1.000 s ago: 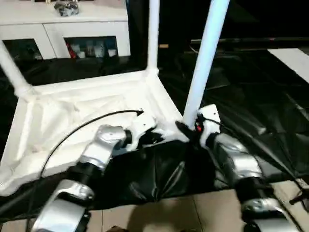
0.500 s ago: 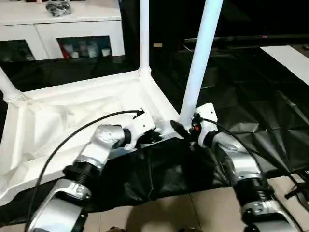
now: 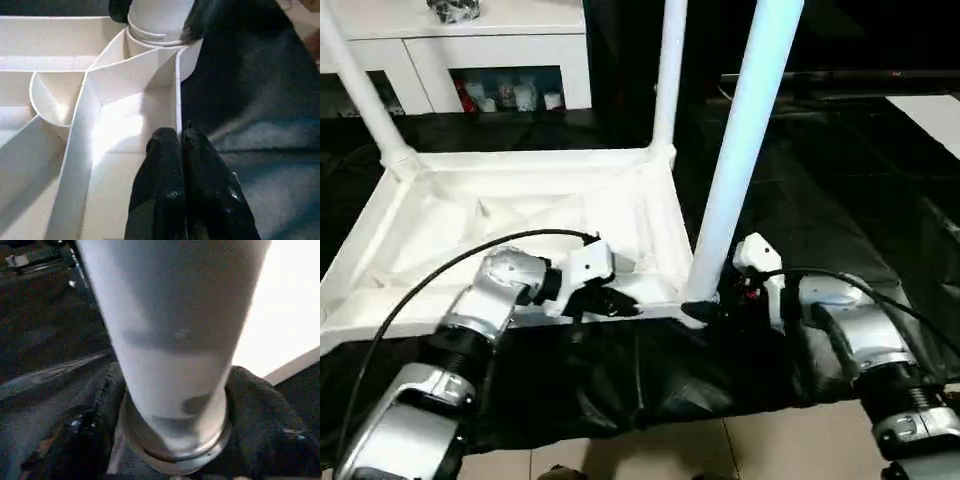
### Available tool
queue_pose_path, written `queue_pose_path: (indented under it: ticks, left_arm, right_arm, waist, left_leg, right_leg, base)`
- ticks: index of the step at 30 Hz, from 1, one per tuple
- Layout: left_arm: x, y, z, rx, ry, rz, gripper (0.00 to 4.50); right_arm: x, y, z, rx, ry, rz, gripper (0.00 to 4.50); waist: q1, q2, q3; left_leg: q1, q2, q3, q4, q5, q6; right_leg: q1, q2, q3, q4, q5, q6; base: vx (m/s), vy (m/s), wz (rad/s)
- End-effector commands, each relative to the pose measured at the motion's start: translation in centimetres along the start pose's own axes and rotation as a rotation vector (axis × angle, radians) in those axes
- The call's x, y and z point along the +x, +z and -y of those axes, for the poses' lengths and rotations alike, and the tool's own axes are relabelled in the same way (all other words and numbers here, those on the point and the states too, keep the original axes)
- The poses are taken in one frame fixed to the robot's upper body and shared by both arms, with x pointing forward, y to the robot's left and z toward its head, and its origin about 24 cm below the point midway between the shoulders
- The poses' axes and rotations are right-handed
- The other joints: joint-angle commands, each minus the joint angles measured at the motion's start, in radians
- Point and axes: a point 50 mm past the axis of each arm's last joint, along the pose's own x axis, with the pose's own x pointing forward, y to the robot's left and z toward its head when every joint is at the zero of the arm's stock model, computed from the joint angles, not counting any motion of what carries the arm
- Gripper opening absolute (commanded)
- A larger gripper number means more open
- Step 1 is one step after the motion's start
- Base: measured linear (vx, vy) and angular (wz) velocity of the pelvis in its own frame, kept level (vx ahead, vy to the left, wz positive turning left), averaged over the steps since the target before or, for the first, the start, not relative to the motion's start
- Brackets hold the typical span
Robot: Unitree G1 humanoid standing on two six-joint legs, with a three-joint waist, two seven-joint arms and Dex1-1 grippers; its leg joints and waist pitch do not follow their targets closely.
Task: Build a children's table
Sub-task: Rotate leg to tighten
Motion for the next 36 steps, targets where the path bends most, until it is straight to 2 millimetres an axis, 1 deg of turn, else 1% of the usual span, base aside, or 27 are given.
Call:
queue_pose_path:
  ticks: [1, 3, 4, 5, 8, 10, 12, 14, 15, 16, 17, 19, 20, 21, 22, 23, 24, 25, 26, 27, 29, 30, 31, 32, 34, 35, 36]
  left_arm:
    - [0.0, 1.0, -0.5, 0.034, -0.012, 0.006, 0.0]
    - [-0.2, 0.9, -0.4, 0.031, -0.022, 0.002, 0.0]
    - [-0.3, 0.8, -0.4, 0.031, -0.028, -0.002, 0.0]
    - [-0.4, 0.7, -0.4, 0.028, -0.039, -0.007, 0.0]
    - [-0.4, 0.7, -0.4, 0.028, -0.041, -0.01, 0.0]
    - [-0.4, 0.7, -0.4, 0.028, -0.038, -0.006, 0.0]
    - [-0.3, 0.7, -0.4, 0.029, -0.029, 0.003, 0.0]
    - [0.2, 1.0, -0.5, 0.023, 0.003, 0.04, 0.0]
    - [0.6, 1.2, -0.5, 0.022, 0.026, 0.058, 0.0]
    - [0.9, 1.4, -0.5, 0.029, 0.043, 0.065, 0.0]
    - [1.4, 1.6, -0.6, 0.036, 0.081, 0.07, 0.0]
    - [1.9, 1.7, -0.6, 0.033, 0.105, 0.075, 0.0]
    - [2.1, 1.8, -0.6, 0.03, 0.12, 0.077, 0.0]
    - [2.8, 2.1, -0.6, 0.031, 0.161, 0.082, 0.0]
    - [2.8, 2.2, -0.6, 0.031, 0.164, 0.083, 0.0]
    - [3.4, 2.4, -0.6, 0.026, 0.183, 0.092, 0.0]
    - [5.4, 3.4, -0.1, 0.023, 0.221, 0.123, 0.0]
    - [5.8, 3.6, 0.0, 0.023, 0.22, 0.128, 0.0]
    - [6.5, 4.0, 0.3, 0.022, 0.22, 0.138, 0.0]
    - [6.9, 4.3, 0.5, 0.022, 0.22, 0.144, 0.0]
    - [8.2, 5.0, 0.7, 0.014, 0.249, 0.157, 0.0]
    - [9.1, 5.6, 0.9, 0.023, 0.272, 0.16, 0.0]
    - [9.4, 5.7, 0.9, 0.025, 0.277, 0.16, 0.0]
    - [9.7, 5.9, 1.0, 0.032, 0.28, 0.158, 0.0]
    - [10.1, 6.3, 1.1, 0.052, 0.286, 0.154, 0.0]
    - [10.1, 6.4, 1.2, 0.054, 0.283, 0.157, 0.0]
    - [10.1, 6.4, 1.3, 0.052, 0.281, 0.16, 0.0]
  right_arm:
    - [1.3, -0.8, -1.4, 0.036, 0.129, -0.029, 2.84]
    - [1.3, -0.8, -1.5, 0.04, 0.159, -0.029, 2.75]
    - [1.3, -0.8, -1.7, 0.041, 0.176, -0.031, 2.69]
    - [1.3, -0.8, -1.9, 0.042, 0.199, -0.033, 2.65]
    - [1.3, -0.9, -2.0, 0.043, 0.205, -0.034, 2.58]
    - [1.3, -1.0, -2.1, 0.046, 0.203, -0.035, 2.57]
    - [1.4, -1.1, -2.2, 0.049, 0.195, -0.031, 2.56]
    - [1.4, -1.2, -2.3, 0.065, 0.161, -0.004, 2.55]
    - [1.4, -1.2, -2.4, 0.071, 0.133, 0.015, 2.55]
    - [1.5, -1.3, -2.5, 0.07, 0.104, 0.031, 2.55]
    - [1.7, -1.4, -2.5, 0.076, 0.063, 0.048, 2.54]
    - [1.9, -1.4, -2.6, 0.08, 0.033, 0.061, 2.54]
    - [2.0, -1.4, -2.6, 0.084, 0.015, 0.07, 2.54]
    - [2.4, -1.4, -2.6, 0.091, -0.036, 0.083, 2.54]
    - [2.4, -1.4, -2.6, 0.091, -0.042, 0.085, 2.54]
    - [2.7, -1.4, -2.6, 0.092, -0.079, 0.098, 2.54]
    - [3.9, -1.5, -2.5, 0.121, -0.209, 0.121, 2.54]
    - [4.1, -1.5, -2.5, 0.127, -0.236, 0.125, 2.53]
    - [4.5, -1.5, -2.4, 0.137, -0.282, 0.132, 2.53]
    - [4.8, -1.5, -2.4, 0.145, -0.315, 0.136, 2.53]
    - [5.6, -1.5, -2.0, 0.18, -0.421, 0.137, 2.53]
    - [6.3, -1.3, -1.5, 0.193, -0.519, 0.133, 2.53]
    - [6.5, -1.2, -1.4, 0.197, -0.542, 0.132, 2.53]
    - [6.8, -1.0, -1.3, 0.2, -0.575, 0.133, 2.53]
    - [7.4, -0.3, -0.9, 0.19, -0.648, 0.139, 2.53]
    - [7.6, 0.1, -0.8, 0.175, -0.674, 0.148, 2.53]
    - [7.7, 0.2, -0.8, 0.166, -0.681, 0.152, 2.53]
  waist:
    - [0.003, -0.004, -0.058]
    - [0.004, -0.008, -0.057]
    - [0.005, -0.006, -0.057]
    - [0.004, -0.009, -0.057]
    - [0.005, -0.008, -0.058]
    - [0.006, -0.011, -0.06]
    - [0.007, -0.01, -0.06]
    - [0.012, -0.011, -0.058]
    - [0.014, -0.01, -0.06]
    - [0.016, -0.01, -0.058]
    - [0.018, -0.006, -0.057]
    - [0.014, -0.012, -0.055]
    - [0.013, -0.012, -0.053]
    - [0.011, -0.007, -0.05]
    - [0.011, -0.007, -0.05]
    - [0.005, -0.011, -0.048]
    - [0.003, -0.012, -0.048]
    - [-0.004, -0.01, -0.044]
    - [-0.008, -0.01, -0.046]
    - [-0.016, -0.012, -0.046]
    - [-0.024, -0.01, -0.045]
    - [-0.029, -0.01, -0.046]
    - [-0.031, -0.006, -0.046]
    - [-0.036, -0.01, -0.046]
    - [-0.042, -0.007, -0.045]
    - [-0.047, -0.005, -0.047]
    - [-0.048, -0.004, -0.046]
  left_leg:
    - [0.028, 0.036, -0.007, -0.067, -0.266, 0.041]
    - [0.031, 0.037, -0.008, -0.07, -0.296, 0.022]
    - [0.032, 0.038, -0.009, -0.071, -0.299, 0.018]
    - [0.031, 0.037, -0.009, -0.071, -0.299, 0.015]
    - [0.03, 0.037, -0.009, -0.071, -0.288, 0.013]
    - [0.029, 0.036, -0.008, -0.069, -0.265, 0.019]
    - [0.029, 0.036, -0.008, -0.068, -0.254, 0.025]
    - [0.03, 0.037, -0.006, -0.067, -0.251, 0.029]
    - [0.031, 0.037, -0.007, -0.067, -0.252, 0.029]
    - [0.032, 0.038, -0.006, -0.068, -0.26, 0.026]
    - [0.034, 0.038, -0.007, -0.07, -0.281, 0.019]
    - [0.034, 0.037, -0.009, -0.074, -0.314, 0.003]
    - [0.037, 0.036, -0.011, -0.074, -0.346, -0.005]
    - [0.038, 0.037, -0.014, -0.078, -0.373, -0.017]
    - [0.038, 0.037, -0.014, -0.078, -0.373, -0.017]
    - [0.043, 0.035, -0.019, -0.079, -0.423, -0.033]
    - [0.041, 0.034, -0.021, -0.08, -0.427, -0.035]
    - [0.036, 0.035, -0.024, -0.086, -0.435, -0.045]
    - [0.039, 0.032, -0.027, -0.085, -0.457, -0.054]
    - [0.038, 0.03, -0.03, -0.085, -0.473, -0.054]
    - [0.035, 0.027, -0.033, -0.085, -0.488, -0.048]
    - [0.035, 0.026, -0.034, -0.084, -0.494, -0.048]
    - [0.035, 0.025, -0.036, -0.084, -0.495, -0.051]
    - [0.033, 0.023, -0.036, -0.084, -0.494, -0.05]
    - [0.035, 0.021, -0.036, -0.083, -0.505, -0.044]
    - [0.035, 0.019, -0.036, -0.083, -0.506, -0.044]
    - [0.033, 0.02, -0.037, -0.084, -0.509, -0.041]
  right_leg:
    - [0.033, -0.033, 0.012, -0.05, -0.186, -0.256]
    - [0.031, -0.035, 0.013, -0.054, -0.241, -0.241]
    - [0.03, -0.035, 0.013, -0.054, -0.247, -0.238]
    - [0.03, -0.034, 0.013, -0.054, -0.249, -0.234]
    - [0.03, -0.035, 0.014, -0.052, -0.235, -0.233]
    - [0.032, -0.034, 0.014, -0.049, -0.202, -0.239]
    - [0.032, -0.034, 0.013, -0.048, -0.19, -0.242]
    - [0.031, -0.035, 0.014, -0.05, -0.189, -0.24]
    - [0.032, -0.035, 0.014, -0.049, -0.193, -0.239]
    - [0.029, -0.034, 0.015, -0.052, -0.201, -0.236]
    - [0.027, -0.036, 0.015, -0.055, -0.229, -0.231]
    - [0.025, -0.035, 0.016, -0.06, -0.278, -0.214]
    - [0.021, -0.037, 0.016, -0.067, -0.336, -0.199]
    - [0.017, -0.039, 0.018, -0.072, -0.383, -0.182]
    - [0.017, -0.039, 0.018, -0.072, -0.383, -0.182]
    - [0.01, -0.039, 0.017, -0.081, -0.451, -0.16]
    - [0.012, -0.04, 0.016, -0.082, -0.468, -0.151]
    - [0.01, -0.04, 0.015, -0.085, -0.49, -0.136]
    - [0.008, -0.041, 0.013, -0.09, -0.526, -0.119]
    - [0.007, -0.039, 0.01, -0.093, -0.545, -0.107]
    - [0.007, -0.04, 0.008, -0.097, -0.565, -0.095]
    - [0.003, -0.04, 0.007, -0.101, -0.58, -0.088]
    - [0.003, -0.041, 0.006, -0.102, -0.582, -0.085]
    - [0.004, -0.04, 0.005, -0.104, -0.584, -0.081]
    - [-0.001, -0.038, 0.004, -0.109, -0.588, -0.076]
    - [0.0, -0.037, 0.003, -0.109, -0.589, -0.075]
    - [0.001, -0.038, 0.003, -0.109, -0.59, -0.073]
  base:
    - [0.0, 0.0, 0.0]
    - [0.0, 0.0, 0.0]
    - [0.0, 0.0, 0.0]
    - [0.0, 0.0, 0.0]
    - [0.0, 0.0, 0.0]
    - [0.0, 0.0, 0.0]
    - [0.0, 0.0, 0.0]
    - [0.0, 0.0, 0.0]
    - [0.0, 0.0, 0.0]
    - [0.0, 0.0, 0.0]
    - [0.0, 0.0, 0.0]
    - [0.0, 0.0, 0.0]
    - [0.0, 0.0, 0.0]
    - [0.0, 0.0, 0.0]
    - [0.0, 0.0, 0.0]
    - [0.0, 0.0, 0.0]
    - [0.0, 0.0, 0.0]
    - [0.0, 0.0, 0.0]
    - [0.0, 0.0, 0.0]
    - [0.0, 0.0, 0.0]
    - [0.0, 0.0, 0.0]
    - [0.0, 0.0, 0.0]
    - [0.0, 0.0, 0.0]
    - [0.0, 0.0, 0.0]
    - [0.0, 0.0, 0.0]
    - [0.0, 0.0, 0.0]
    - [0.0, 0.0, 0.0]
